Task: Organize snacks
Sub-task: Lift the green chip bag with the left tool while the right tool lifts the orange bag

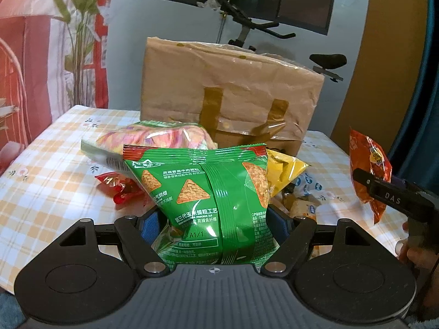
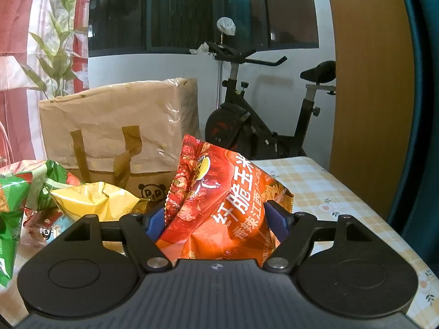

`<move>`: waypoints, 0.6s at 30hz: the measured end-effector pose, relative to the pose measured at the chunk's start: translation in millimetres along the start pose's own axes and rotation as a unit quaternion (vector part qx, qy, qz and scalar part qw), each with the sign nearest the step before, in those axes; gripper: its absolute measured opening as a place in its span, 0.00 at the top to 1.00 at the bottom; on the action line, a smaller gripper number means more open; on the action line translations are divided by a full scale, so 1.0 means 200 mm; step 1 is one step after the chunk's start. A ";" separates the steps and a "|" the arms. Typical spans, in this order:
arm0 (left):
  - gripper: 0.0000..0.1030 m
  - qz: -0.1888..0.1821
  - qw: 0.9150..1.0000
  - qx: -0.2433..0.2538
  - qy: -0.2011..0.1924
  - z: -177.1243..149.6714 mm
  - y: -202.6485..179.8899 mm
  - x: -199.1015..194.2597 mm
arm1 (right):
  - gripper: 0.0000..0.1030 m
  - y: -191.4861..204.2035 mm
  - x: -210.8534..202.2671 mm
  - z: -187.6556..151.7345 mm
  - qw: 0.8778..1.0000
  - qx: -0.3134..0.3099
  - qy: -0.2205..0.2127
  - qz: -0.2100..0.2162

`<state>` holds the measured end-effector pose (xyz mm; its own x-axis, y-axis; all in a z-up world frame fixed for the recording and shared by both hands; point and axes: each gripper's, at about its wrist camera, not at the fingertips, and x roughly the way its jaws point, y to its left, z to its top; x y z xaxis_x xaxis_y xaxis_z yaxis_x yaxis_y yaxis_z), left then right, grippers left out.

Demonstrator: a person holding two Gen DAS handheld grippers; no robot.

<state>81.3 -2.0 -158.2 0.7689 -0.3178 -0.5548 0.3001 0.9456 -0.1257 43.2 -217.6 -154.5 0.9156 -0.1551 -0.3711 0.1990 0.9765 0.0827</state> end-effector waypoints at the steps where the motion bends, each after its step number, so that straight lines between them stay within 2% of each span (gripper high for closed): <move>1: 0.23 -0.002 1.000 0.002 0.000 0.00 0.00 0.00 | 0.26 0.00 -0.01 0.00 1.000 0.001 -0.003 0.000; 6: 0.23 -0.026 0.999 0.025 -0.002 0.01 -0.05 0.01 | 0.26 -0.02 0.02 -0.01 1.000 0.014 0.008 0.003; 9: 0.23 -0.038 0.999 0.036 -0.011 0.04 -0.06 0.00 | 0.26 -0.03 0.01 0.01 1.000 0.016 0.001 -0.001; 18: 0.23 -0.063 0.995 0.025 -0.068 0.30 -0.06 -0.07 | 0.26 -0.02 -0.04 0.18 0.999 0.004 -0.043 0.024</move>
<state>100.0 -12.1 -100.0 0.7912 -0.4440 -0.4205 0.4250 0.8937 -0.1440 46.8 -225.6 -119.1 0.9508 -0.1211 -0.2850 0.1569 0.9819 0.1061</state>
